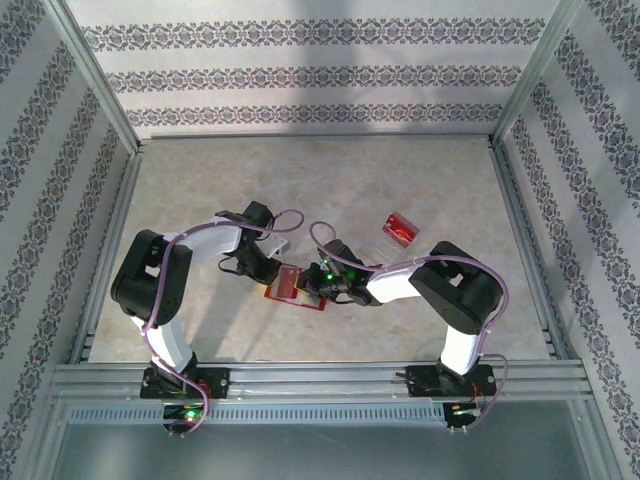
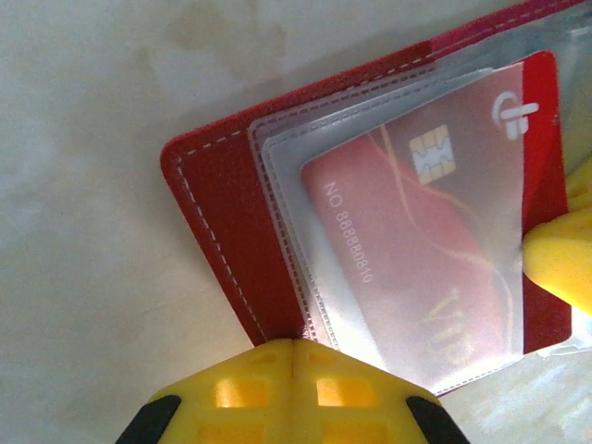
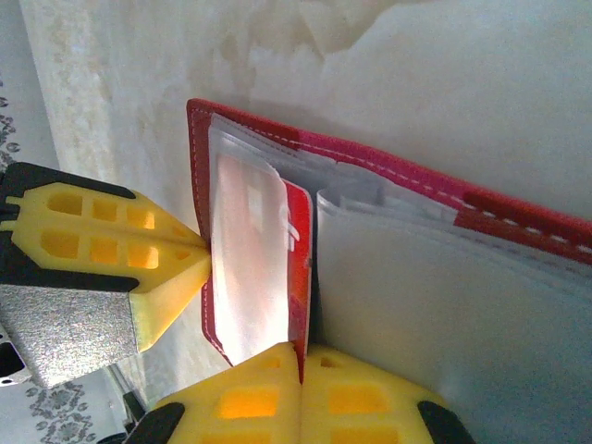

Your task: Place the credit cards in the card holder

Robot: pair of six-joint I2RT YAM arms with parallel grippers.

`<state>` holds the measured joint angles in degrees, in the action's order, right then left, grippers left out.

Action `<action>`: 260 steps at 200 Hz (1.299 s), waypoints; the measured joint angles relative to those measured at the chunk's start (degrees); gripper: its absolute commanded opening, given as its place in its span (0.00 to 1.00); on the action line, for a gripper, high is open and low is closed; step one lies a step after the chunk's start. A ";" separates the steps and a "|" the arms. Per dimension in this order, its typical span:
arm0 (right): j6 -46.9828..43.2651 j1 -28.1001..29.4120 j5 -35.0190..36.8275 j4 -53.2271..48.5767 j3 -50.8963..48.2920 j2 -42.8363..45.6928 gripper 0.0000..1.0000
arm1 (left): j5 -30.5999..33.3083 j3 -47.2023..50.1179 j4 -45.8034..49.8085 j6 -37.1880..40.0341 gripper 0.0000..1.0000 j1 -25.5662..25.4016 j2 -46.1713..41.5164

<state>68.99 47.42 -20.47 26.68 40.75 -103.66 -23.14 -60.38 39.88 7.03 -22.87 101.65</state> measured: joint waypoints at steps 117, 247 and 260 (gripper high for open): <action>3.28 1.14 3.28 3.56 -1.29 -0.04 0.01 | -2.93 -0.02 -0.04 -1.70 0.00 -1.18 -0.46; 1.77 1.60 3.74 -0.37 -0.42 0.87 0.20 | -0.52 -2.99 0.61 -2.58 0.00 -0.26 -0.46; 1.55 1.60 3.87 -0.85 -0.42 1.22 0.21 | -0.17 -2.97 0.63 -2.56 0.00 -0.26 0.04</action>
<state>70.54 49.01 -16.60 25.82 40.34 -102.43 -23.31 -63.35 40.51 4.47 -23.14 101.69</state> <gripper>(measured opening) 0.204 0.048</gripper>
